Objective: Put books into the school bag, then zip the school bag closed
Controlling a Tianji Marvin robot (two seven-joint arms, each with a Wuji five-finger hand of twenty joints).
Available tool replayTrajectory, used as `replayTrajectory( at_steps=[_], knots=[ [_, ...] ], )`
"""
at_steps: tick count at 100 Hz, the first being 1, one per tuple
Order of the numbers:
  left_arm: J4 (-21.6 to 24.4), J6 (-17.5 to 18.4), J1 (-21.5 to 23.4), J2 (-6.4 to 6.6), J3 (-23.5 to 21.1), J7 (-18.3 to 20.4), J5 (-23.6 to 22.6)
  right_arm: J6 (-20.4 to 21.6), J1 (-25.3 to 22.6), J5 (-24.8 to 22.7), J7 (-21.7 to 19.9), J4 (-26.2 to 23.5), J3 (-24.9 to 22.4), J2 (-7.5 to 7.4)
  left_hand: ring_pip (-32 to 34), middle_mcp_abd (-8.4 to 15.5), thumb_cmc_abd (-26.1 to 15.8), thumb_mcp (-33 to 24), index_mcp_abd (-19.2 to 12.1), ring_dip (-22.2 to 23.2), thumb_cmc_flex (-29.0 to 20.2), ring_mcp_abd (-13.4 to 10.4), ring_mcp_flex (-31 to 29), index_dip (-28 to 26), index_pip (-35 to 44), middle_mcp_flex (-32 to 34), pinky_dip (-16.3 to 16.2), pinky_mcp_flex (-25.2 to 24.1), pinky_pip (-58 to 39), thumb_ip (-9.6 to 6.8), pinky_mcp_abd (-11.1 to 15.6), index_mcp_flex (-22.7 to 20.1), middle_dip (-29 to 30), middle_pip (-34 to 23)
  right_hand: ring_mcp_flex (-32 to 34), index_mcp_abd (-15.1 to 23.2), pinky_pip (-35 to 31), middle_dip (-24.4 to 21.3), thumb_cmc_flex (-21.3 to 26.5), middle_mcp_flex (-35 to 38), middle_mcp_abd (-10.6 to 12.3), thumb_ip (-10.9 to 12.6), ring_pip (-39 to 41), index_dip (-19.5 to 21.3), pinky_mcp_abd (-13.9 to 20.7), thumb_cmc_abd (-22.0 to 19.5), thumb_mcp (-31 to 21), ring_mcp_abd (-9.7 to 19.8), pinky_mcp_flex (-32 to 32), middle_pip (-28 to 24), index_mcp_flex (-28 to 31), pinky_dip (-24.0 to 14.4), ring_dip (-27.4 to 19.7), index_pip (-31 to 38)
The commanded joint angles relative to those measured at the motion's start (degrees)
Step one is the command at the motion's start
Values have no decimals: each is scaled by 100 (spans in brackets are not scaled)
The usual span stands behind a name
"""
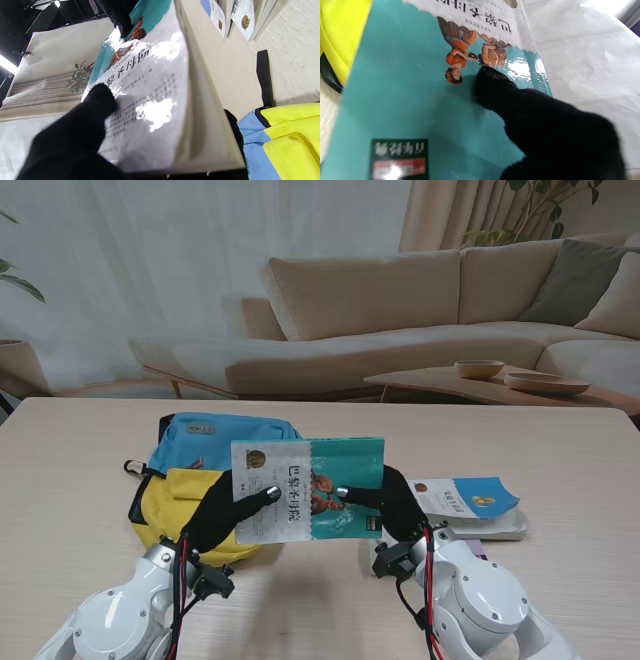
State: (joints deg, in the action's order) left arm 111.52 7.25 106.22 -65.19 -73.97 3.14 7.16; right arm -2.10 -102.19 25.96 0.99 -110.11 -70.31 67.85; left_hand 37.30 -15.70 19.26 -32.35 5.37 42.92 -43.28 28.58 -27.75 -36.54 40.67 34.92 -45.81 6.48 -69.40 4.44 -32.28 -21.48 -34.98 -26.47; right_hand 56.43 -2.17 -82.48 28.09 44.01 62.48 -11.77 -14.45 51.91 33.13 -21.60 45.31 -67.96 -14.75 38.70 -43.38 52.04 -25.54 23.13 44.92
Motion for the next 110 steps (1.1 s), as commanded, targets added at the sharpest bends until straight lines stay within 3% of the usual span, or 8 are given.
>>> replayTrajectory(
  at_steps=[1, 18, 36, 41, 51, 65, 82, 110],
  knots=[
    [90, -57, 71, 8, -39, 170, -101, -6, -24, 1, -15, -49, 17, 80, -422, 168, -206, -70, -34, -286, 445, -237, 192, 339, -369, -243, 278, -209, 319, -212, 133, 314, 423, 430, 552, 819, -717, 300, 543, 233, -54, 32, 615, 778, -55, -482, -471, -49, 195, -531, 1039, -395, 297, 1036],
    [28, 55, 113, 72, -132, 314, -453, -81, 7, 78, 56, -56, -62, 105, -1556, 338, 83, 530, -125, -939, 1111, -643, 720, 1066, -1109, -808, 893, -755, 1864, -79, 317, 674, 1093, 1134, 565, 821, -731, 309, 542, 248, -53, 30, 624, 831, -66, -461, -489, -53, 218, -532, 1060, -404, 295, 1029],
    [-7, 120, 149, 71, -172, 257, -602, -105, 84, 97, 126, -30, -176, 127, -1850, 361, 117, 902, -98, -975, 1390, -729, 932, 1174, -1209, -959, 860, -936, 2403, 4, 422, 765, 1107, 1191, 580, 836, -743, 353, 547, 237, -43, 18, 650, 898, -63, -477, -496, -50, 237, -566, 1067, -410, 301, 1032],
    [-4, 138, 168, 63, -183, 212, -622, -114, 104, 121, 142, -21, -223, 133, -1912, 369, 43, 1211, -115, -910, 1286, -731, 927, 1182, -1208, -957, 655, -911, 2595, -19, 425, 760, 1070, 1218, 574, 837, -753, 368, 545, 230, -41, 15, 662, 924, -71, -481, -494, -45, 242, -578, 1069, -415, 306, 1038],
    [8, 186, 214, 44, -215, 73, -766, -151, 155, 163, 114, 17, -358, 135, -1927, 372, -16, 1206, -152, -903, 1252, -714, 926, 1167, -1177, -921, 649, -932, 2644, -39, 430, 709, 1053, 1195, 570, 837, -757, 379, 548, 222, -44, 16, 674, 965, -71, -475, -497, -51, 240, -583, 1067, -418, 311, 1033],
    [131, 60, 333, 47, -368, -24, -1159, -197, 226, 117, 105, 96, -565, 138, -1982, 261, -35, 915, -182, -890, 1020, -628, 872, 1106, -1066, -767, 633, -928, 2760, -113, 404, 230, 1044, 1217, 584, 839, -762, 379, 547, 232, -44, 18, 682, 988, -68, -472, -497, -49, 249, -584, 1073, -421, 311, 1021],
    [392, -343, 449, 178, -756, 498, -1644, -237, 294, 145, 113, 282, -777, 157, -2090, 288, -82, 825, -204, -911, 845, -672, 990, 1125, -1226, -891, 659, -991, 2986, -106, 507, 273, 1069, 1326, 579, 831, -756, 373, 553, 241, -58, 26, 677, 1039, -72, -458, -509, -58, 254, -581, 1074, -418, 306, 1014],
    [673, -558, 470, 494, -1436, 1723, -3182, -202, 308, 412, -17, 474, -1012, 163, -2233, 607, -236, 991, -342, -921, 633, -1002, 1248, 996, -1240, -1261, 560, -1105, 3383, -173, 835, 731, 986, 1282, 579, 824, -758, 369, 553, 243, -53, 31, 681, 1064, -86, -440, -522, -75, 255, -580, 1082, -420, 305, 996]
  ],
)
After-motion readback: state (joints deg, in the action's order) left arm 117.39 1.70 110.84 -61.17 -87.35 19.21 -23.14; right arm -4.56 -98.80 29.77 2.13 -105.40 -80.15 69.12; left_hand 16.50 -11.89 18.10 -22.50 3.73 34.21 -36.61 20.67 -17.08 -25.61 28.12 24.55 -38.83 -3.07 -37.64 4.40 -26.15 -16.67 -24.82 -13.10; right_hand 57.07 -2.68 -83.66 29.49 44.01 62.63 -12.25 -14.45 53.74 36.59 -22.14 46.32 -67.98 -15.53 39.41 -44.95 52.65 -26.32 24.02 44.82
